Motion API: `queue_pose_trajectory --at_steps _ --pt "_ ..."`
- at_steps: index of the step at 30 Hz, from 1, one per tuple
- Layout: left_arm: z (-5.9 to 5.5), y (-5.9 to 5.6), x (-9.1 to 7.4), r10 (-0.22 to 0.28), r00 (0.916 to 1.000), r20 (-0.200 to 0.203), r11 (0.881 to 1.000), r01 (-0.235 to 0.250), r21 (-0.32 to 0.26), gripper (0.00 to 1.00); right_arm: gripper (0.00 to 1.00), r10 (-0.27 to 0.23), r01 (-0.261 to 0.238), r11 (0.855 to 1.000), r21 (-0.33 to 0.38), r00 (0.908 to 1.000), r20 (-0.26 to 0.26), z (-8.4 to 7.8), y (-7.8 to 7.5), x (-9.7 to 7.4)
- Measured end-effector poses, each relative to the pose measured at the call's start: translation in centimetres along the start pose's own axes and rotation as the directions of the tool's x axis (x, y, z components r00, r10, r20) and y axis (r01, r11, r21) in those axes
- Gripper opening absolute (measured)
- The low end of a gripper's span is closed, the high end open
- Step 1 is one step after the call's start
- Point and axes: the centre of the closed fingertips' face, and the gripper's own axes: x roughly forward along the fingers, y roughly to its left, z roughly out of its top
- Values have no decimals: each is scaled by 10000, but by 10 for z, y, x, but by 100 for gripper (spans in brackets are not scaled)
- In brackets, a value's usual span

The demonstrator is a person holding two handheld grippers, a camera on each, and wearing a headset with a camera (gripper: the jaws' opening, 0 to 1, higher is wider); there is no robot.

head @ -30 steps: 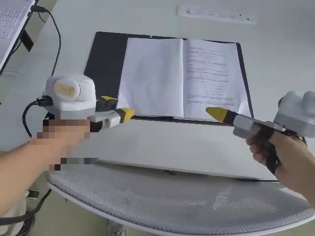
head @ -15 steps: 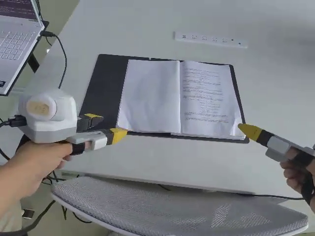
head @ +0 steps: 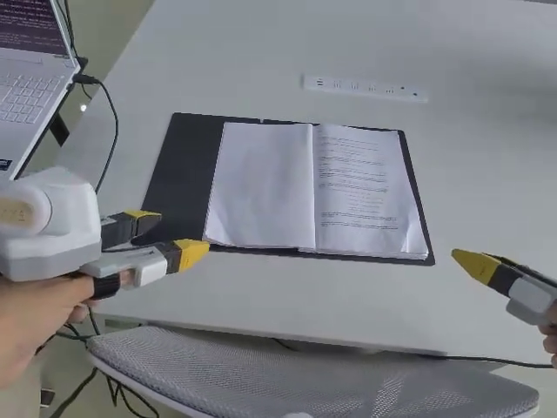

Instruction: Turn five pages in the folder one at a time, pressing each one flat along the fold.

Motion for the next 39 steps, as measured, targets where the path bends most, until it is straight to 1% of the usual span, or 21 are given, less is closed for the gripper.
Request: queue_pose_trajectory --at_steps 1,4,7,10,12,14,15,18,20,24,26,28,30,31,33,35,36,39 --pt "-1 0 0 0 10000 -9 10000 0 16 49 45 39 -40 9999 -151 9999 -101 -2 2 1" --pt "-8 -1 0 17 9997 -234 9999 -13 166 50 46 122 -152 9976 -674 9989 -442 -7 6 5" --pt "-10 -2 0 -24 9995 -309 9996 33 288 50 46 201 -248 9959 -867 9983 -546 -8 10 8" --pt "-10 -2 1 -55 9994 -352 9995 66 305 49 46 250 -300 9953 -919 9981 -555 -7 11 9" --pt "-9 -2 2 -33 9995 -312 9994 44 346 49 46 246 -290 9958 -872 9984 -513 -6 10 10" --pt "-9 -4 5 -79 9992 -400 9994 93 332 49 46 215 -259 9959 -871 9985 -501 -6 8 10" --pt "-8 -5 8 -69 9992 -382 9989 86 465 49 46 202 -240 9960 -864 9988 -448 -5 6 10" --pt "-7 -7 17 -147 9986 -507 9983 175 564 48 45 186 -222 9967 -779 9988 -459 -5 1 13" --pt "-3 -10 27 -204 9986 -487 9972 238 703 48 45 161 -197 9969 -766 9987 -481 -6 -2 14" --pt "1 -20 49 -418 9972 -617 9947 474 912 48 44 224 -261 9975 -664 9982 -559 -7 -5 16" --pt "6 -28 67 -581 9962 -643 9922 647 1062 48 44 289 -322 9978 -586 9979 -573 -8 -7 18" --pt "7 -36 81 -702 9945 -773 9901 789 1161 49 44 316 -349 9981 -508 9975 -630 -10 -9 20" --pt "9 -44 93 -872 9926 -841 9876 972 1236 49 44 339 -371 9981 -497 9974 -641 -10 -11 21" --pt "9 -50 101 -1011 9905 -936 9847 1130 1329 49 44 314 -345 9983 -465 9974 -650 -11 -14 21" --pt "10 -58 114 -1121 9882 -1047 9809 1269 1475 49 44 310 -333 9987 -379 9977 -598 -10 -17 22" --pt "12 -68 127 -1328 9854 -1069 9776 1480 1497 49 43 225 -236 9995 -226 9987 -458 -7 -22 24" --pt "13 -69 129 -1348 9850 -1079 9772 1502 1503 49 43 230 -240 9995 -208 9987 -450 -7 -23 24" --pt "13 -84 149 -1584 9803 -1183 9708 1765 1625 49 42 204 -206 9998 -56 9989 -412 -6 -29 28"
